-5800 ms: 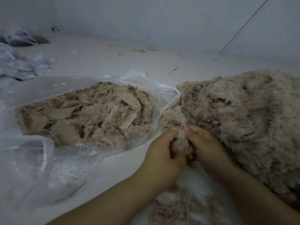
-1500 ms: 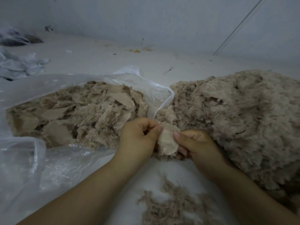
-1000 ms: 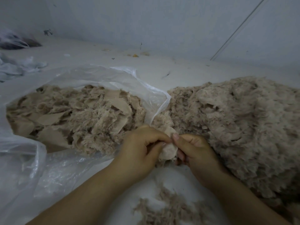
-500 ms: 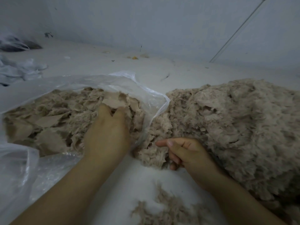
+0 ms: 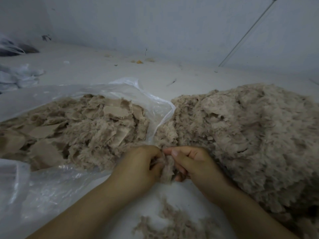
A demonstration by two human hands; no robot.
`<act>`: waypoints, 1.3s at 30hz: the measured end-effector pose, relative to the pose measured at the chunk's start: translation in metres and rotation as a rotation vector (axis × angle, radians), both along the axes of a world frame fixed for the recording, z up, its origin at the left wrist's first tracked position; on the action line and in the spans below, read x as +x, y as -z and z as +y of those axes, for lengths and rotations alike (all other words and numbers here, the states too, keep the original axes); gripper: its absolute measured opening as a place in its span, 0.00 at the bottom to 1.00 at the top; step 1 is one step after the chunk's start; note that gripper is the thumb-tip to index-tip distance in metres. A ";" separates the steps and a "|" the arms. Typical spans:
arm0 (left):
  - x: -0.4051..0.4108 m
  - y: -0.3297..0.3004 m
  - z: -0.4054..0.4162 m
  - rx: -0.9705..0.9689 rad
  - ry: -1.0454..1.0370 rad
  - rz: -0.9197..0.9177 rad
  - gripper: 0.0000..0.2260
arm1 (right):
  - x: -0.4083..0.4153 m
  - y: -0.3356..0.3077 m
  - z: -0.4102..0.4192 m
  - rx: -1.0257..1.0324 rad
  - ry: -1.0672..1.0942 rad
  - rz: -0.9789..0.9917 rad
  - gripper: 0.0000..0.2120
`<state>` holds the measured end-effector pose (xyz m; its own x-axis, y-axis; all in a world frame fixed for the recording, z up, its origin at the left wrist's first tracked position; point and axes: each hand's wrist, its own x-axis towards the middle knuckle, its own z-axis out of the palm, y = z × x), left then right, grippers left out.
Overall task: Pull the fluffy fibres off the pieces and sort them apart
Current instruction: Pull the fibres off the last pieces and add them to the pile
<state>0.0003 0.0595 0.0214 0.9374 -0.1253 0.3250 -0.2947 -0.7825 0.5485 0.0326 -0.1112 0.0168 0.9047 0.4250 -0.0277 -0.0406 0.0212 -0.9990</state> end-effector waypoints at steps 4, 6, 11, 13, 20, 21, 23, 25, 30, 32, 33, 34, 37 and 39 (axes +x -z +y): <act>-0.002 -0.004 -0.005 -0.284 0.056 -0.056 0.07 | 0.000 0.001 0.000 -0.026 -0.062 -0.042 0.12; -0.005 -0.005 -0.008 -0.381 0.107 -0.047 0.07 | 0.001 0.002 0.000 -0.031 -0.073 -0.053 0.11; -0.005 -0.007 -0.009 -0.450 0.106 -0.089 0.07 | 0.002 0.003 -0.001 -0.032 -0.068 -0.059 0.10; -0.002 -0.006 -0.007 -0.448 0.087 -0.092 0.07 | 0.002 0.001 -0.001 -0.015 -0.025 -0.063 0.10; 0.001 0.002 0.001 -0.180 0.162 0.048 0.20 | 0.001 0.003 0.000 0.144 0.116 0.011 0.09; 0.002 0.003 0.001 -0.110 0.147 0.028 0.20 | 0.000 0.003 0.000 0.136 0.111 -0.003 0.09; 0.003 0.004 0.002 -0.017 0.094 -0.006 0.12 | 0.000 0.002 0.000 0.128 0.090 -0.025 0.11; 0.003 0.004 0.002 -0.054 0.038 -0.040 0.06 | 0.000 0.001 0.000 0.113 0.086 -0.029 0.15; -0.002 -0.002 -0.002 -0.316 0.092 -0.091 0.08 | -0.001 -0.001 -0.003 0.114 0.029 -0.049 0.03; -0.003 0.001 -0.005 -0.367 0.126 -0.076 0.09 | -0.001 0.000 -0.004 0.070 -0.035 -0.081 0.12; -0.003 0.002 -0.007 -0.357 0.137 -0.088 0.09 | -0.002 0.000 -0.003 0.048 -0.046 -0.094 0.12; -0.003 0.004 -0.008 -0.350 0.146 -0.096 0.09 | -0.002 -0.001 -0.002 0.034 -0.048 -0.096 0.11; -0.001 0.007 -0.009 -0.372 0.160 -0.091 0.07 | -0.003 0.000 -0.002 0.015 -0.019 -0.108 0.07; 0.003 0.008 -0.007 -0.340 0.147 -0.103 0.06 | -0.002 0.002 -0.002 0.040 0.026 -0.087 0.08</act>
